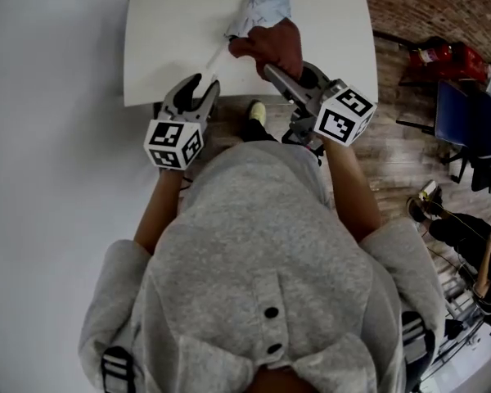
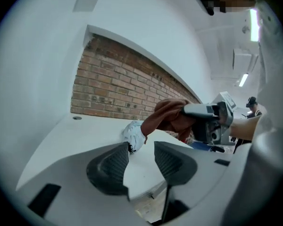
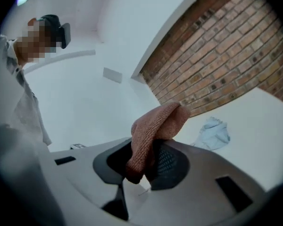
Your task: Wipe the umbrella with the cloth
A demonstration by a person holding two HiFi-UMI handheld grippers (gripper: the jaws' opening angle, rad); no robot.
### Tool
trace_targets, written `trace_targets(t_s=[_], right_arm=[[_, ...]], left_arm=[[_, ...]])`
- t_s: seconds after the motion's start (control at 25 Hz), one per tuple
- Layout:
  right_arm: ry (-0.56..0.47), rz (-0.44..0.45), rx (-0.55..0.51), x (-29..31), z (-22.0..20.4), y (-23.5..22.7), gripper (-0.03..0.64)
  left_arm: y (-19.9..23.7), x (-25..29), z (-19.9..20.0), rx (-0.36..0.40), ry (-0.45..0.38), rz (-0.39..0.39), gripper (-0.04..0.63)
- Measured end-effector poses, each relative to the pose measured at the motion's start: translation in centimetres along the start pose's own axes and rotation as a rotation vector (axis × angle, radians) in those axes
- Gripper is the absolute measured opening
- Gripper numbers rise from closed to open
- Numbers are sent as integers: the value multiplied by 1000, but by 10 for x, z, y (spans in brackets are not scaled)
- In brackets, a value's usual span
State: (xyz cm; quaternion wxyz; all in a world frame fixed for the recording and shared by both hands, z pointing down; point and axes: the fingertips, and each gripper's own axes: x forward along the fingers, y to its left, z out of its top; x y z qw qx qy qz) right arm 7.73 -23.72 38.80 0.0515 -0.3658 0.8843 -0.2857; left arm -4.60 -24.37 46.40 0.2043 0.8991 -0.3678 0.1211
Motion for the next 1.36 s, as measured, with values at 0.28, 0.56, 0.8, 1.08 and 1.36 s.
trace_targets(t_s=[0.28,0.56,0.8,1.08,1.36], right_arm=[[-96,-419,-156,-30,95,-133,90],[-143,-605,-281,-95,91,-88,89],[-146,-639,-313,-96,84,-90,89],[-146,-652,-323,-97,84,-93,89],[-147,-660,-337,-97,83,-92,89]], left_arm=[[23,102,101,90,-58,11,26],[3,45,115,129,-120,80,15],[3,50,104,140,-130,67,15],[-1,50,108,151,-146,63,15],[-6,51,109,165,-146,52,15]])
